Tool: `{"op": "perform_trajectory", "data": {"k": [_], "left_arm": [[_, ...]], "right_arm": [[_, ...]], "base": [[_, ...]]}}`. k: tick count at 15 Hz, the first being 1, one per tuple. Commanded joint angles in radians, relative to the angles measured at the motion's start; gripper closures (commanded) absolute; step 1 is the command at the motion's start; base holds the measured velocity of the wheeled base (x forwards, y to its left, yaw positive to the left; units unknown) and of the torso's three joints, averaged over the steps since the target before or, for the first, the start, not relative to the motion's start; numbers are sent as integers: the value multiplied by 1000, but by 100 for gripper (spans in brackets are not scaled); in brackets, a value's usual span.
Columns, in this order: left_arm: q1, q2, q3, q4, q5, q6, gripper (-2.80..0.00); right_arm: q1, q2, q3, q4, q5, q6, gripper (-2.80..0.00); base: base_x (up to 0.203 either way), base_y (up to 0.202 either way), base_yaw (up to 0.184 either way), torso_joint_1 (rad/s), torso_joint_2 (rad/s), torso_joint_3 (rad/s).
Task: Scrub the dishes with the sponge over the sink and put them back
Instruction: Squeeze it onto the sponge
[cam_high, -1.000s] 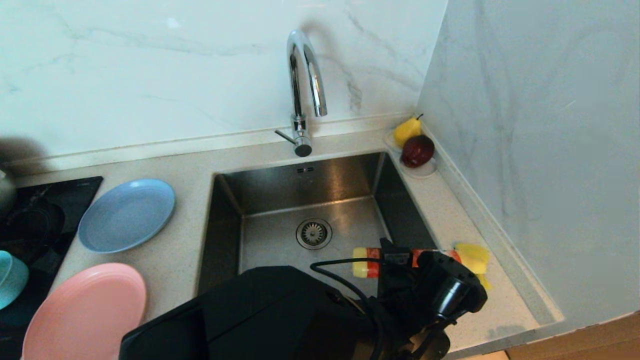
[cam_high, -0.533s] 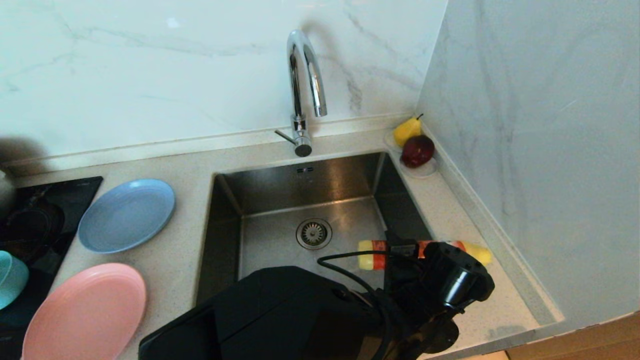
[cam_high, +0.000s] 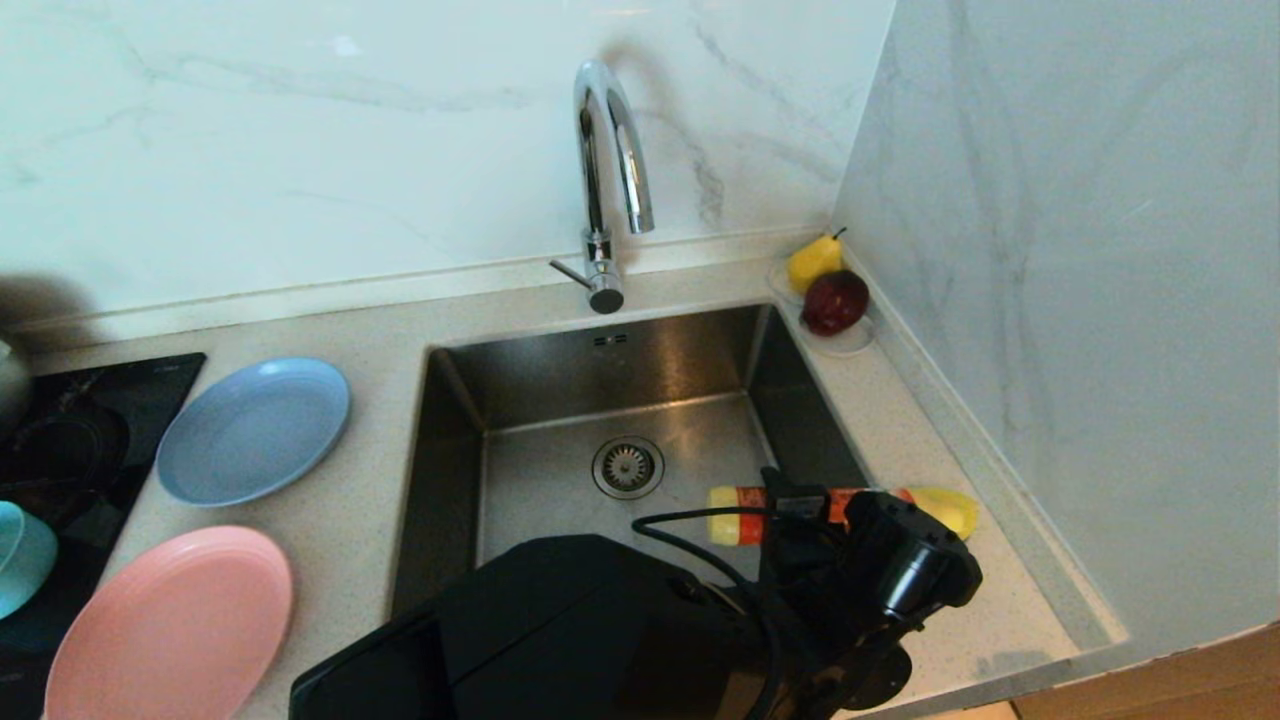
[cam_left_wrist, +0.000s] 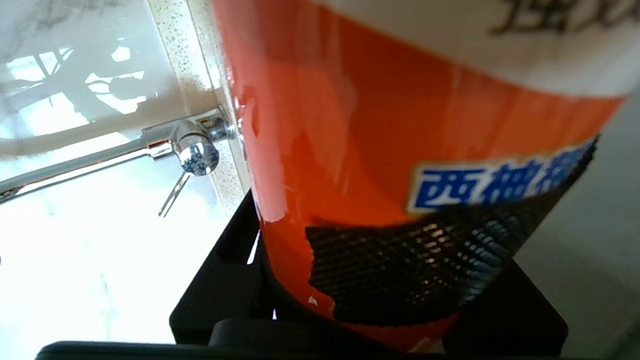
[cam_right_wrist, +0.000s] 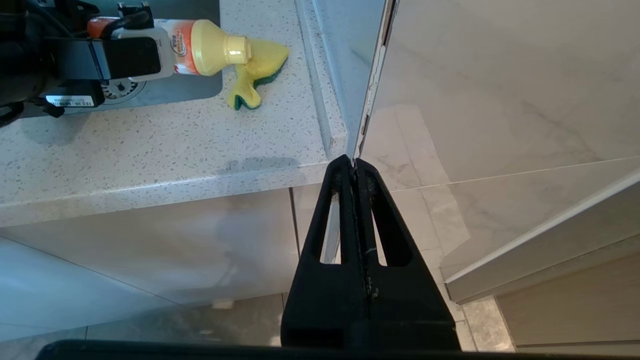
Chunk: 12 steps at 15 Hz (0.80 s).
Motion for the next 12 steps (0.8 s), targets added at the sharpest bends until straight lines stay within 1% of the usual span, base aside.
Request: {"op": "perform_trajectory", "data": {"k": [1,5,9,12], "left_arm": [[0,7,-2,-4,7,5,0],[1,5,-7,-14,9,-4,0],[6,7,-52,-8,9,0,0],[8,8,-56,-5,9,0,0]], "right_arm": [[0,0,0,0,0,0,0],[0,0,0,0,0,0,0],[0,0,0,0,0,0,0],[0,0,0,0,0,0,0]], "base": [[0,0,0,0,0,0],[0,0,0,0,0,0],[0,0,0,0,0,0],[0,0,0,0,0,0]]}}
